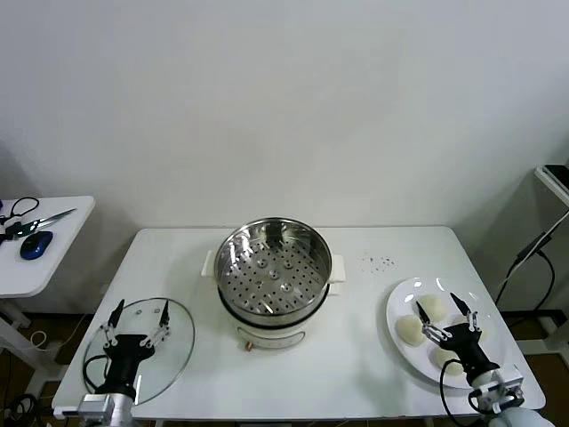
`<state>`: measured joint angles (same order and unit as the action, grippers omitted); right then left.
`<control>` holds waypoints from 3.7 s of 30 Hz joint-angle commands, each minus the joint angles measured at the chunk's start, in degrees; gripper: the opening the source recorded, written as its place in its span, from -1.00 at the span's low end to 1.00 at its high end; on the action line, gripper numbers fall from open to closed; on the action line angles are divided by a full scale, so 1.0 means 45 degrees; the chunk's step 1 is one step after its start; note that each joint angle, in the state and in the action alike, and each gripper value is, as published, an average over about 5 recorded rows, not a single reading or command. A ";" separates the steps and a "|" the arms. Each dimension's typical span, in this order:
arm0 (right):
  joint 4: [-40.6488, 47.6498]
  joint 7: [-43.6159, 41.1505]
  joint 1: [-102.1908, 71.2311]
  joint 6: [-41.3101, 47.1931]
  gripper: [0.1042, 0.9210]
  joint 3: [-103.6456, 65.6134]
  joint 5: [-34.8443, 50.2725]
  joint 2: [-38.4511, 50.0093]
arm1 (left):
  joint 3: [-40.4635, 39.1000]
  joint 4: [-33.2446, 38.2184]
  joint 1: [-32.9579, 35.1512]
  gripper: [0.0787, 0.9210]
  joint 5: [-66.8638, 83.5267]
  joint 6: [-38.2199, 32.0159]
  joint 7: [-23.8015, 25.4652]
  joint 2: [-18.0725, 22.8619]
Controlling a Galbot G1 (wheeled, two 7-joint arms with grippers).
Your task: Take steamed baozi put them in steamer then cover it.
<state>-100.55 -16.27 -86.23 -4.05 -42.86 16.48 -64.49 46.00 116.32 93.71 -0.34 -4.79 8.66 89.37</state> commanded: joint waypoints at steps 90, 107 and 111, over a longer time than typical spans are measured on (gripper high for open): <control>0.7422 -1.0420 2.6949 -0.1263 0.30 2.6832 -0.2210 0.4962 | 0.0406 -0.0654 0.0390 0.77 0.0016 -0.0197 0.0073 -0.0440; 0.7528 -1.0352 2.9501 -0.5493 0.36 2.6984 -0.5143 -0.1487 | 0.0150 -0.0590 0.0515 0.77 0.0461 -0.0007 0.0132 -0.0506; 0.8035 -1.0266 2.8657 -0.5912 0.38 2.6368 -0.6071 -0.2786 | 0.0081 -0.0646 0.0463 0.77 0.0471 0.0020 0.0106 -0.0517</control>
<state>-65.50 -62.73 41.18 -23.33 76.62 -2.53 -62.81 46.68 113.53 95.97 0.44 -5.18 9.32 87.11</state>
